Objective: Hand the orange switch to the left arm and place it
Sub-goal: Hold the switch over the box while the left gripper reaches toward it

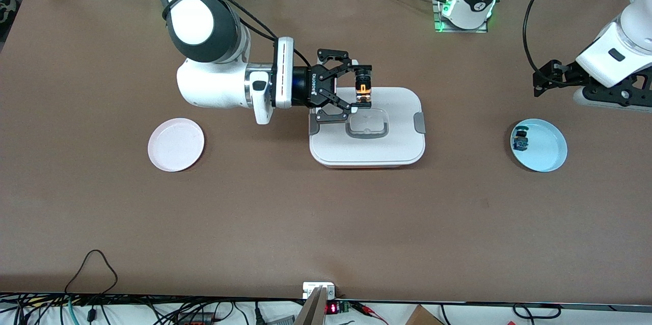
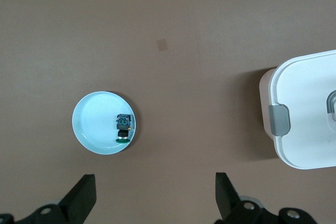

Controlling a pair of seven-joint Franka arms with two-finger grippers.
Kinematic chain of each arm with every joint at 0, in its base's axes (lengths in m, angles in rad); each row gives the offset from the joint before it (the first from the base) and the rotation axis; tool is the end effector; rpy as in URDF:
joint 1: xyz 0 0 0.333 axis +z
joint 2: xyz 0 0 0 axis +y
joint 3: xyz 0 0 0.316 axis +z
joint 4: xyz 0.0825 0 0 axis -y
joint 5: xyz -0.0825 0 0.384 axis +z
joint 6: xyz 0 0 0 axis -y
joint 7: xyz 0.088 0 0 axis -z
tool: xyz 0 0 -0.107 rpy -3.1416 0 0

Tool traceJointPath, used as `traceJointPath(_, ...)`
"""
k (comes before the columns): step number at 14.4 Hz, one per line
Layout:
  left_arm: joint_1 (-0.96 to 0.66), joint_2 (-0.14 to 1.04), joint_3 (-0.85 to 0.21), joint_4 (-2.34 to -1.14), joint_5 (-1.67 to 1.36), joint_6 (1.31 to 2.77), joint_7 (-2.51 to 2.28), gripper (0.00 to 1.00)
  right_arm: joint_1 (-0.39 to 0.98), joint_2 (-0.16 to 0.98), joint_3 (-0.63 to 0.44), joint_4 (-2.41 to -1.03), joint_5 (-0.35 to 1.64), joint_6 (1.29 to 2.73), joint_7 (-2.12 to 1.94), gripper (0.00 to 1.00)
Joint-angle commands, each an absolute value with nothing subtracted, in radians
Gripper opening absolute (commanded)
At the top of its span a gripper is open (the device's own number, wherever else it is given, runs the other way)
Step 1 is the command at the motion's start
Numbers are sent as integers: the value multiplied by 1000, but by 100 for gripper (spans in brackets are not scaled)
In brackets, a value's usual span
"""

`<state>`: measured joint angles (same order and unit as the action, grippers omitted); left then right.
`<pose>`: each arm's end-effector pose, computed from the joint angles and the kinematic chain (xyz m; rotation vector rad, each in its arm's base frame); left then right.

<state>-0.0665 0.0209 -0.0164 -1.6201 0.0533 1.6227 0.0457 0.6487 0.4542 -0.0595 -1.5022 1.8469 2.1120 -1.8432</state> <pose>0.5625 -0.0412 0.5941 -3.0816 0.2035 0.0267 0.5734 0.4466 0.4747 -1.2921 -1.0701 -1.0789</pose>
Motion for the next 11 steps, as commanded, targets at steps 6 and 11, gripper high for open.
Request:
traceJointPath(6, -69, 40, -14, -1580, 54, 1597, 46, 100, 660, 477, -64, -1460, 1847, 2123, -1850, 3)
traceJointPath(11, 7, 41, 11, -1583, -344, 1467, 54, 100, 666, 477, -64, -1460, 1851, 2125, -1850, 3)
